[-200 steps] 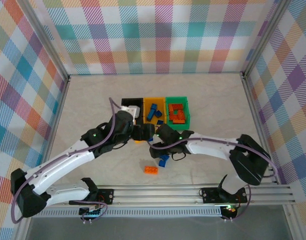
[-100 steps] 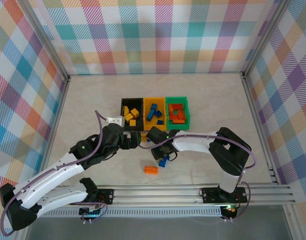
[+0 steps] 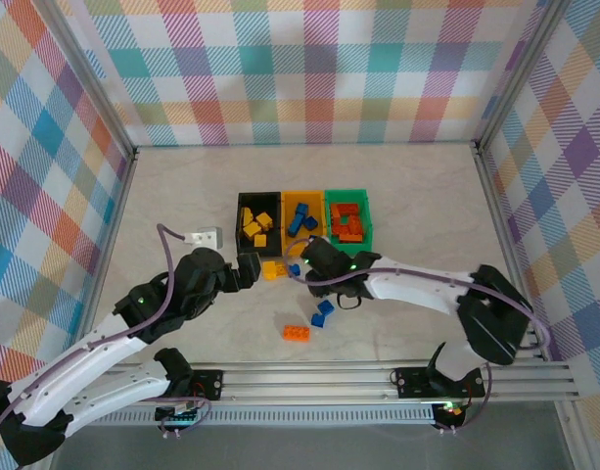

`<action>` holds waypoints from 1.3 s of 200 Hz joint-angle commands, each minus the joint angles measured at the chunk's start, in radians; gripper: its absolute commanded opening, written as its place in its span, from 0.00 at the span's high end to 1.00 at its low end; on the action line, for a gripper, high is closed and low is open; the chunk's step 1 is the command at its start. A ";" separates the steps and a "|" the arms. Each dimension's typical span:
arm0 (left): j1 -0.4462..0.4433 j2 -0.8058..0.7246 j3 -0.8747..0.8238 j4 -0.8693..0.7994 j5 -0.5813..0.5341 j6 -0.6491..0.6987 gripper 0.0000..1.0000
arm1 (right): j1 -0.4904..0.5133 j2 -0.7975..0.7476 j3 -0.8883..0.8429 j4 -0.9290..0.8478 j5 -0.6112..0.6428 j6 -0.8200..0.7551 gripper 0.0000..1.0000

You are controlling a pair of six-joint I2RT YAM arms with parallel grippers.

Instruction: Sort the legos into containers by color

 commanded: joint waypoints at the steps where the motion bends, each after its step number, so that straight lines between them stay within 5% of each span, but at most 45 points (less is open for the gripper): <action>1: -0.003 -0.042 -0.018 -0.021 -0.039 0.022 0.00 | -0.085 -0.064 0.020 0.024 0.021 0.002 0.68; 49: -0.003 -0.022 -0.064 0.007 0.016 0.005 0.00 | -0.303 0.083 0.195 0.023 -0.083 0.006 0.67; 109: -0.004 -0.003 -0.108 0.020 0.118 0.027 0.00 | -0.288 0.232 0.377 0.082 -0.258 -0.092 0.66; 142: -0.002 0.010 -0.140 0.052 0.174 0.020 0.00 | -0.283 0.340 0.486 0.047 -0.242 -0.071 0.56; 169: -0.002 0.019 -0.158 0.084 0.241 0.017 0.00 | -0.284 0.407 0.587 -0.003 -0.227 -0.068 0.28; 186: -0.004 0.050 -0.155 0.094 0.292 0.026 0.00 | -0.284 0.408 0.624 -0.031 -0.225 -0.064 0.19; 221: -0.056 0.147 -0.151 0.118 0.374 0.038 0.00 | -0.284 0.288 0.521 -0.003 -0.256 -0.017 0.14; 260: -0.270 0.385 -0.094 0.102 0.357 0.072 0.00 | -0.284 0.084 0.259 0.055 -0.258 0.037 0.12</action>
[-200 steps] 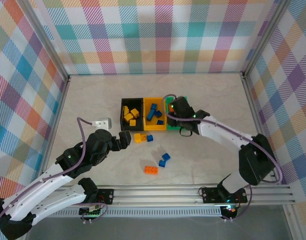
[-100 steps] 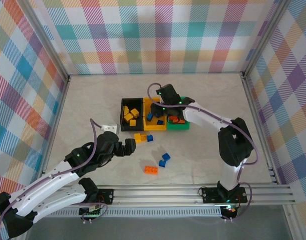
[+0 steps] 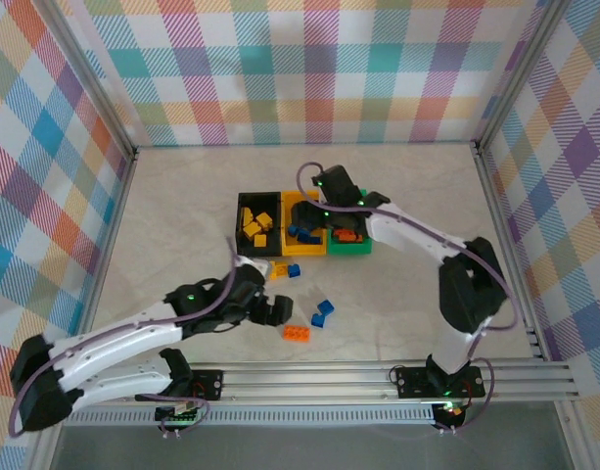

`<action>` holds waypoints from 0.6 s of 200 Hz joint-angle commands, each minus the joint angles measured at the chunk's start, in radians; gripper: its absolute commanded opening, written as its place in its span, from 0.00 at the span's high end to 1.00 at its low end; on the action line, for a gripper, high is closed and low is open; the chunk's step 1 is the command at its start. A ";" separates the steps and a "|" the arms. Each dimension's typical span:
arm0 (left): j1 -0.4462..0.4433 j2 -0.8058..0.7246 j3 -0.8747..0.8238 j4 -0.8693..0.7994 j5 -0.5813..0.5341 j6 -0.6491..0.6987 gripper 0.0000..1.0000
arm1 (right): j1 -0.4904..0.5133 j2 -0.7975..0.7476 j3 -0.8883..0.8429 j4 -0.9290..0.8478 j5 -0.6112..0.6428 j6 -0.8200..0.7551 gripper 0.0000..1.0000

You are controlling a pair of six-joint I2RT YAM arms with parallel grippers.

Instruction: Sort the legos into containers by color

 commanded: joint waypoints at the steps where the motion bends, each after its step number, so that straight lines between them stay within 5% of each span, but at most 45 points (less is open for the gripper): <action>1: -0.115 0.128 0.049 -0.002 0.017 0.045 0.00 | -0.002 -0.126 -0.125 0.036 -0.011 0.050 0.12; 47: -0.283 0.404 0.162 -0.062 -0.069 0.068 0.03 | -0.002 -0.298 -0.315 0.035 -0.004 0.063 0.11; 120: -0.294 0.557 0.202 -0.078 -0.162 0.042 0.02 | -0.002 -0.429 -0.429 0.053 0.022 0.054 0.10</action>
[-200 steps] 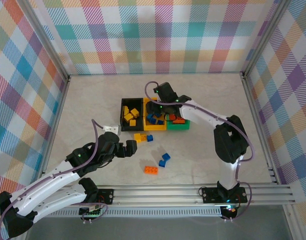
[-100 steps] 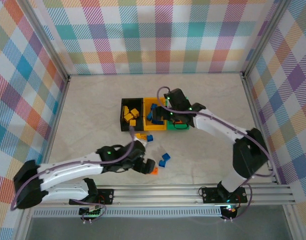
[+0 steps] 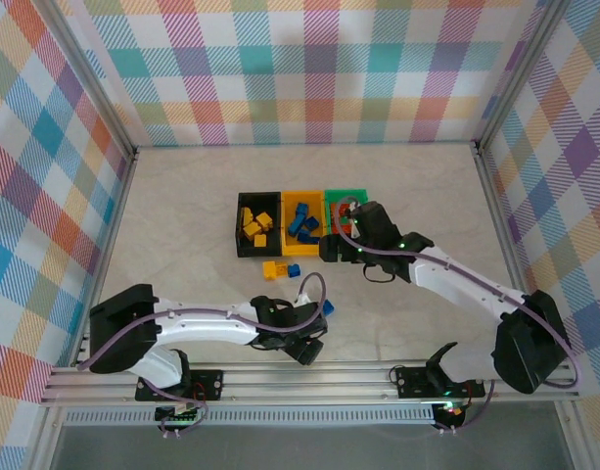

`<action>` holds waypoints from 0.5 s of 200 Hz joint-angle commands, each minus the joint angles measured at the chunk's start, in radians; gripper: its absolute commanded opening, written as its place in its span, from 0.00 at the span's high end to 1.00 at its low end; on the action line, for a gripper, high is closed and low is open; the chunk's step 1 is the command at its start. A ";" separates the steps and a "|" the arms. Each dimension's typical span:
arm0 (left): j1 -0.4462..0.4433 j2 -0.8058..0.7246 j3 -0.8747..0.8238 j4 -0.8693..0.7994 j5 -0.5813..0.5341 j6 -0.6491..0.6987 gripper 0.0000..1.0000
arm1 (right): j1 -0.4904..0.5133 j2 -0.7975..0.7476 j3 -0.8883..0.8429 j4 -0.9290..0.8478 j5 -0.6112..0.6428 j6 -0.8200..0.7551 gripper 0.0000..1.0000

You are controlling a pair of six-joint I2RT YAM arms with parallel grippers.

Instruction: Sort the legos into containers by color

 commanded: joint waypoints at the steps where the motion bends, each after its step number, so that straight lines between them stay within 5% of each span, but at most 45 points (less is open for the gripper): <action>1: -0.010 0.051 0.039 -0.046 -0.072 0.001 0.02 | -0.002 -0.036 -0.019 0.028 0.020 0.005 0.10; 42: 0.004 0.115 0.048 -0.024 -0.115 0.023 0.07 | -0.002 -0.059 -0.027 0.026 0.017 0.000 0.10; 100: 0.049 0.142 0.048 -0.002 -0.081 0.062 0.28 | -0.003 -0.084 -0.032 0.018 0.034 -0.005 0.09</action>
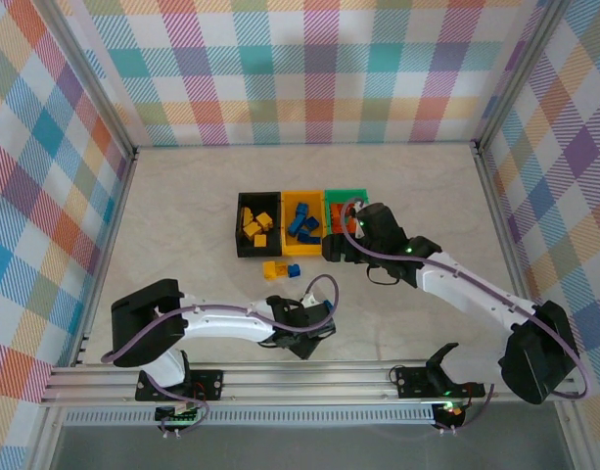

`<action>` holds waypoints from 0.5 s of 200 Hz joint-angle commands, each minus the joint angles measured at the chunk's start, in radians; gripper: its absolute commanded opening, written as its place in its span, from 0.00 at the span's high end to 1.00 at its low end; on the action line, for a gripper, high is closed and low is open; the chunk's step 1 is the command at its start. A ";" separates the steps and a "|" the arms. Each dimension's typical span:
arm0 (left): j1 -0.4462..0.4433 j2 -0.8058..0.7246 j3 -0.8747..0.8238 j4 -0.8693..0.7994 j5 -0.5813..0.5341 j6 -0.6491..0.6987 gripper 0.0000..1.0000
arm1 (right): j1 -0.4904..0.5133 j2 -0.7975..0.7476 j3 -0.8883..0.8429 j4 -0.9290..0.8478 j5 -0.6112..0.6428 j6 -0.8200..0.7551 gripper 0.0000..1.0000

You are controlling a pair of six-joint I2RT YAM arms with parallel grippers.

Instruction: Sort the legos into containers by color

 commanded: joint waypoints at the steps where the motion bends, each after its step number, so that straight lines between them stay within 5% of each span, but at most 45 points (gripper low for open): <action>1: 0.029 0.028 0.003 -0.008 -0.011 0.028 0.29 | -0.002 -0.024 -0.011 0.008 0.018 -0.003 0.09; 100: 0.060 -0.058 -0.027 -0.014 -0.027 0.018 0.44 | -0.005 -0.052 -0.016 -0.014 0.055 0.019 0.09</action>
